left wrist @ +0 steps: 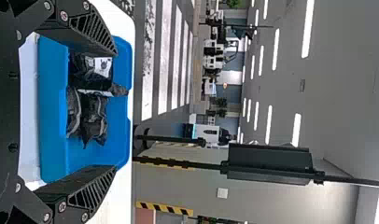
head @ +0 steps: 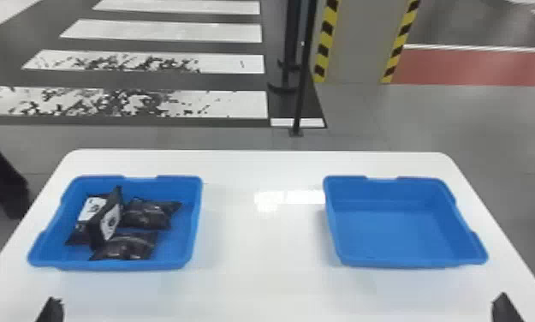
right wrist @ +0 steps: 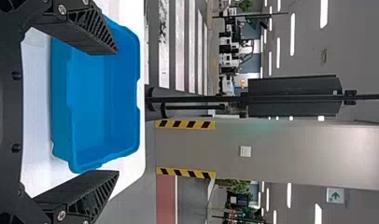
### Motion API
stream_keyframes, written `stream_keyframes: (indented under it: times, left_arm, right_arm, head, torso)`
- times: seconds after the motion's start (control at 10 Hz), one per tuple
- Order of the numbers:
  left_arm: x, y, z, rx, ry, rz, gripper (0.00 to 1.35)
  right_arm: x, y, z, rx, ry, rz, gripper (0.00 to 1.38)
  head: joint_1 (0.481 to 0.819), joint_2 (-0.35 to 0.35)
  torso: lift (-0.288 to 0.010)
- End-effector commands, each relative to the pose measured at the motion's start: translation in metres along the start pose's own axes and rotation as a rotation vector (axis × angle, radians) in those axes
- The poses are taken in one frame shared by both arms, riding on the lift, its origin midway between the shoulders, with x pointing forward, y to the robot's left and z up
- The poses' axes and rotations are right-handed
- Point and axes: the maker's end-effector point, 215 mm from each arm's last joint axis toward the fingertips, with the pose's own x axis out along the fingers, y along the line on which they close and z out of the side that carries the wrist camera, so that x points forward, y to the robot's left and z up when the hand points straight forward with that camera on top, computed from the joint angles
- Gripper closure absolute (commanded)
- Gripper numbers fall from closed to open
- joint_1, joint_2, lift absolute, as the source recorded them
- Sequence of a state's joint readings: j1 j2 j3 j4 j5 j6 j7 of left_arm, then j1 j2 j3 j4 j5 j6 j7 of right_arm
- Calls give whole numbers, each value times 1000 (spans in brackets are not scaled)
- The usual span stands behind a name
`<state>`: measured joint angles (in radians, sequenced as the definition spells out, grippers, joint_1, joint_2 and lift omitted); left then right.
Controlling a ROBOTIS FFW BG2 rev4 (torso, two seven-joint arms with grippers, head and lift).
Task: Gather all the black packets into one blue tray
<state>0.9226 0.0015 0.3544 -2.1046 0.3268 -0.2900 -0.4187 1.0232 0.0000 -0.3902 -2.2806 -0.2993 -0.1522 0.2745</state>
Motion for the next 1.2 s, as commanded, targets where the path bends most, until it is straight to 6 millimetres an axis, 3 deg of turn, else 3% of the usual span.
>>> stream_keyframes:
  times: [0.0,1.1]
  left_arm:
    - [1,-1,0,-4,-2,2,183]
    - [0,-2,-2,-14,2,0,183]
  right_arm:
    - [0,0,0,4,-1,-1,110]
    - [-1,-1,-1,23,-4,-4,110]
  head:
    - [695,-46]
    - [695,-49]
  torso:
    - [-110]
    - [-110]
